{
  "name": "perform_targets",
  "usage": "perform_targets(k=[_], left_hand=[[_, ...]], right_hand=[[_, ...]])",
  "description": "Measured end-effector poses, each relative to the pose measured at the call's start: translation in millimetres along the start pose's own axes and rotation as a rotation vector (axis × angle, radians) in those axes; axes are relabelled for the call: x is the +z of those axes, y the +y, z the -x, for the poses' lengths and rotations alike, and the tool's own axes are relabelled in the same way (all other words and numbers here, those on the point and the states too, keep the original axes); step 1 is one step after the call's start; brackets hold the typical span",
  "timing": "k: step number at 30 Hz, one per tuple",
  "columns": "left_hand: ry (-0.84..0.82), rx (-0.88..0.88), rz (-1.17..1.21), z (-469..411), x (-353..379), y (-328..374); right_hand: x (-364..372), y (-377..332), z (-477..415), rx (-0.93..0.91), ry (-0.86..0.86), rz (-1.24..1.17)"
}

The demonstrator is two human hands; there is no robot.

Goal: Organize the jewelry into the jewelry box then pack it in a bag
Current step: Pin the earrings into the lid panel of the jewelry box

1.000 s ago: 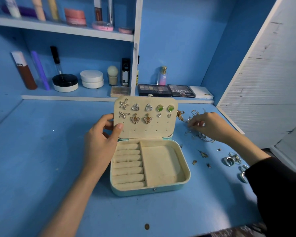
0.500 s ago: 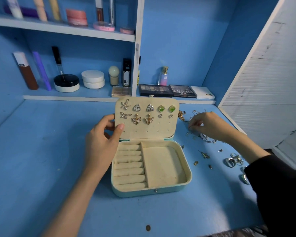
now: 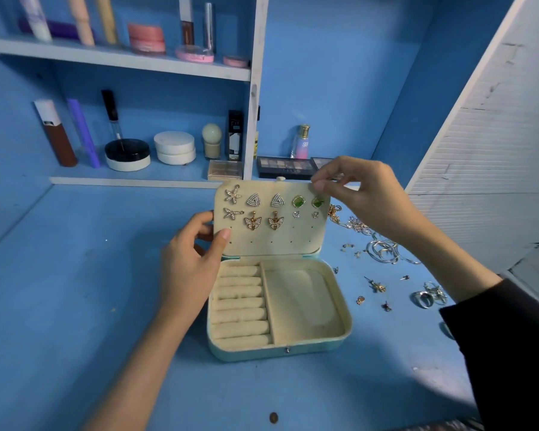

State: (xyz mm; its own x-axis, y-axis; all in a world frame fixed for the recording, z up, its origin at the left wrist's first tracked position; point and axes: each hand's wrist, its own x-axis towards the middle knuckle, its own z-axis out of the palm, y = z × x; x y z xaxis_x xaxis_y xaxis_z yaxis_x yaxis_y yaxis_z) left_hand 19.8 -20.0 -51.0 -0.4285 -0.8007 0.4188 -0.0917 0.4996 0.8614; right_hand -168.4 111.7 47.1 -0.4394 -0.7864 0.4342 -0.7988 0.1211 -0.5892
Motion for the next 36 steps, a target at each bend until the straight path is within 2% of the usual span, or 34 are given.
perform_targets(k=[4,7,9,11,16,18,24,28,36], left_hand=[[0.01,-0.018,-0.033,0.9,-2.2,1.6],[0.158,0.025,-0.018,10.0,-8.0,18.2],[0.231,0.019,0.091,22.9,-6.8,42.1],[0.145,-0.135,0.371,37.8,2.6,70.2],[-0.278,-0.819,1.222,51.6,29.8,111.3],[-0.33,-0.943,1.416,49.9,35.4,113.7],[-0.241,-1.064,1.502,46.4,51.0,112.8],[-0.189,-1.082,1.532,46.1,53.4,112.5],[-0.192,-1.083,1.552,57.8,49.4,114.1]], right_hand=[[3.7,-2.7,0.3,-0.049,-0.044,0.04],[3.7,-2.1,4.5,-0.038,-0.064,0.007],[4.3,-0.8,7.7,-0.028,-0.069,-0.006],[4.9,-0.2,9.5,-0.023,-0.076,-0.019],[2.8,-3.1,14.9,-0.038,-0.088,-0.024],[1.4,-4.5,18.3,-0.048,-0.09,-0.023],[-1.9,-6.7,27.8,-0.069,-0.106,-0.014],[-5.9,-10.4,35.4,-0.087,-0.119,-0.02],[-17.6,-20.9,62.8,-0.083,-0.151,-0.039]])
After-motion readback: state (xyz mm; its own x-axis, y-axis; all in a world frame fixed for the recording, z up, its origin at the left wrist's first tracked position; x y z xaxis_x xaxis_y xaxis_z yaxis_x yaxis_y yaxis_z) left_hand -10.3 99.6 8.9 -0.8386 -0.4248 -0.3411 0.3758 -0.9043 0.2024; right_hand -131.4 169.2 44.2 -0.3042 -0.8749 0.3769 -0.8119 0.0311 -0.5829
